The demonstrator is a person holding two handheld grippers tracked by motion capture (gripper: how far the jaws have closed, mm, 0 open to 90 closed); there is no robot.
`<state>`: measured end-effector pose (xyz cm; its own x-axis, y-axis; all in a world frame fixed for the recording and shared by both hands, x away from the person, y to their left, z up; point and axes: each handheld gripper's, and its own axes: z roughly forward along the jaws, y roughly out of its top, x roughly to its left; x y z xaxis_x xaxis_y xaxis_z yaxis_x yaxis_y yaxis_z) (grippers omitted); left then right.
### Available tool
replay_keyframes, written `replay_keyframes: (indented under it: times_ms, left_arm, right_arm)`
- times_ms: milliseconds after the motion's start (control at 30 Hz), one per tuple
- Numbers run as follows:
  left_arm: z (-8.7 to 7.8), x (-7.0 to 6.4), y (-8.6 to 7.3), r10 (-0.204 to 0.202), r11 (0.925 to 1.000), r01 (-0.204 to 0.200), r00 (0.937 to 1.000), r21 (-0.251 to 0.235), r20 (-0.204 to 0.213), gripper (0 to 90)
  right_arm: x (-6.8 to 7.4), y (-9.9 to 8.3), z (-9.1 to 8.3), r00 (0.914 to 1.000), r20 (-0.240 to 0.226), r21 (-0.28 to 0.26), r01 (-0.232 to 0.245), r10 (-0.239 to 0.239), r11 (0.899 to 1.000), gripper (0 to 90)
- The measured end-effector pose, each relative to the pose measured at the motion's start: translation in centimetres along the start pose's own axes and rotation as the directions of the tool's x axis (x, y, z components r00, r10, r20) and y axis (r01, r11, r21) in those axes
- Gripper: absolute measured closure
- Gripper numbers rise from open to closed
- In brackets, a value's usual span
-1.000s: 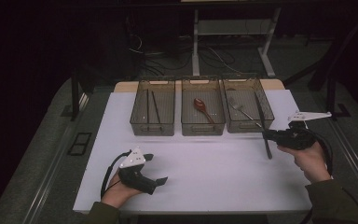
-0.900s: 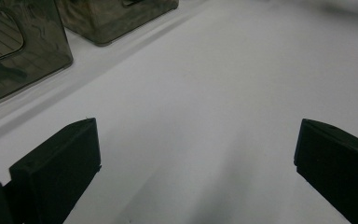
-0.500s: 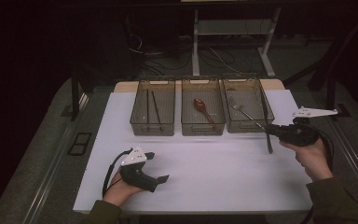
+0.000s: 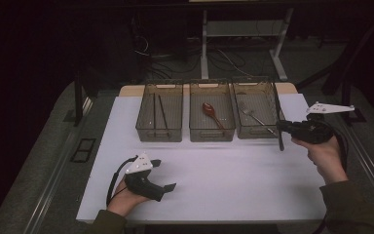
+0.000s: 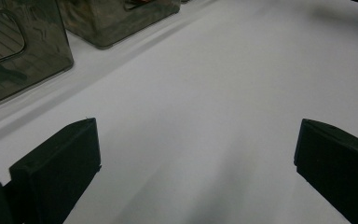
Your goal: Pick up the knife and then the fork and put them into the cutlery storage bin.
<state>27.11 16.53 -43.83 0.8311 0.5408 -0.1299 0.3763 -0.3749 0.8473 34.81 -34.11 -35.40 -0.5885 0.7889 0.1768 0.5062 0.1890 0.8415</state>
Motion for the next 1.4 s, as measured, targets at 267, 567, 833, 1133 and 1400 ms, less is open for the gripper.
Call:
replay_keyframes:
  times_ms: [267,567,833,1133,1400]
  left_arm:
    - [0.0,0.1,0.0,0.003,1.0000,-0.003,1.0000,0.002,-0.001,0.0]
    - [-0.1,0.0,0.0,0.001,1.0000,-0.001,1.0000,0.001,0.002,0.0]
    - [-0.1,0.0,-0.1,0.000,1.0000,0.000,1.0000,-0.002,0.000,0.0]
    - [-0.1,0.1,-0.1,-0.001,1.0000,0.001,1.0000,0.001,-0.002,0.0]
    - [-0.1,0.1,-0.1,-0.002,1.0000,0.002,1.0000,0.001,-0.005,0.0]
  right_arm:
    - [-0.7,2.3,0.6,0.9998,0.018,-0.023,0.010,-0.010,1.000,79.4]
    - [-1.5,4.9,1.2,0.9989,0.040,-0.016,0.023,-0.023,1.000,79.4]
    - [-2.9,6.5,2.9,0.9961,0.085,0.014,0.023,-0.025,1.000,79.5]
    - [-4.8,7.0,5.2,0.9945,0.105,0.057,-0.008,0.002,0.998,79.4]
    - [-5.5,6.5,7.1,0.9919,0.127,0.131,-0.020,0.003,0.991,79.4]
